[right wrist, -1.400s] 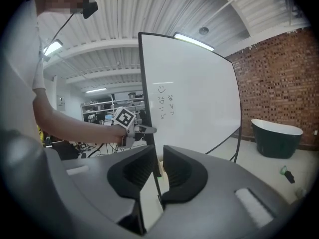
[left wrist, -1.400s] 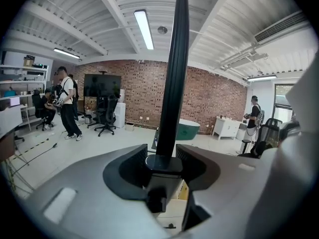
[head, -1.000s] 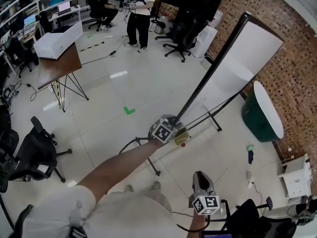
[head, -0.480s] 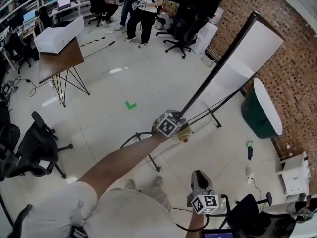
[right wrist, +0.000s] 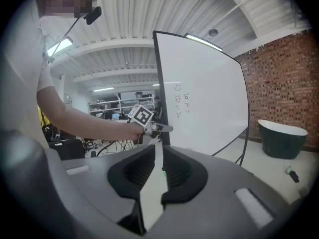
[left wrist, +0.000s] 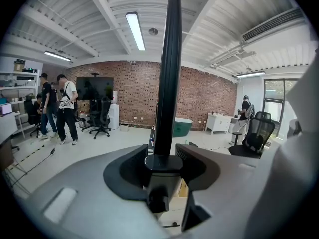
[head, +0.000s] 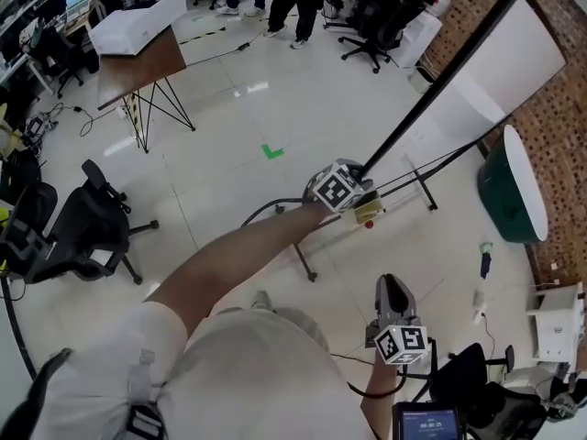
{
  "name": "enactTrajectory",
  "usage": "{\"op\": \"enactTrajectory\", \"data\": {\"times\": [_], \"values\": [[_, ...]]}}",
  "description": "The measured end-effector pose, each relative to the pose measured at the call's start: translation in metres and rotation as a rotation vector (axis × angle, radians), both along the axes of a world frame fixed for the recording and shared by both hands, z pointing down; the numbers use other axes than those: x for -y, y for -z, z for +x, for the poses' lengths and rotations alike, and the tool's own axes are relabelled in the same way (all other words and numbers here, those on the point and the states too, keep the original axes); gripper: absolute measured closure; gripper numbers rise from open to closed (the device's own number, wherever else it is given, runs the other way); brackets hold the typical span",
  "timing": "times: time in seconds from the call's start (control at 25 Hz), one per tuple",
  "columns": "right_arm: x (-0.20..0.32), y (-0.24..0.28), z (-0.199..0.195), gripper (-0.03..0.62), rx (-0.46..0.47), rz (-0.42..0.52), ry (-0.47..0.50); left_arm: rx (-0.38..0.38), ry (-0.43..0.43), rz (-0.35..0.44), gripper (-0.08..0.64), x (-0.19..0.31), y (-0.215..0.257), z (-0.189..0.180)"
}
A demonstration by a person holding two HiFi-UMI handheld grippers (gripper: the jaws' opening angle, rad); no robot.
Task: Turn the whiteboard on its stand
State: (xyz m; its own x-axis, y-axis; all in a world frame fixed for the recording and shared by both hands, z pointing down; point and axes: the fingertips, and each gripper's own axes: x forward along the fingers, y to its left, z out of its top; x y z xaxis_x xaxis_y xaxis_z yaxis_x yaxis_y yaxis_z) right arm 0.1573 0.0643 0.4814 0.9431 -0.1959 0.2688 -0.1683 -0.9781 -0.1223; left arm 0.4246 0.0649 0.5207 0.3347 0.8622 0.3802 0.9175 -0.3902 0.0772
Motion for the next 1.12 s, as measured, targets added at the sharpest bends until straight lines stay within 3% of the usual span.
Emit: {"op": "enactTrajectory", "data": {"times": [0.24,0.48,1.12], "values": [[-0.003,0.000,-0.003,0.537,0.008,0.028,0.027,-0.006,0.009,-0.012,0.367,0.013,-0.002,-0.007],[-0.013,0.009,-0.017,0.537,0.008,0.038,0.037,0.008,0.021,0.025,0.367,0.026,-0.004,-0.011],[-0.037,0.031,-0.037,0.537,-0.055,0.051,0.013,-0.023,0.083,-0.021,0.370,0.058,0.003,-0.022]]}}
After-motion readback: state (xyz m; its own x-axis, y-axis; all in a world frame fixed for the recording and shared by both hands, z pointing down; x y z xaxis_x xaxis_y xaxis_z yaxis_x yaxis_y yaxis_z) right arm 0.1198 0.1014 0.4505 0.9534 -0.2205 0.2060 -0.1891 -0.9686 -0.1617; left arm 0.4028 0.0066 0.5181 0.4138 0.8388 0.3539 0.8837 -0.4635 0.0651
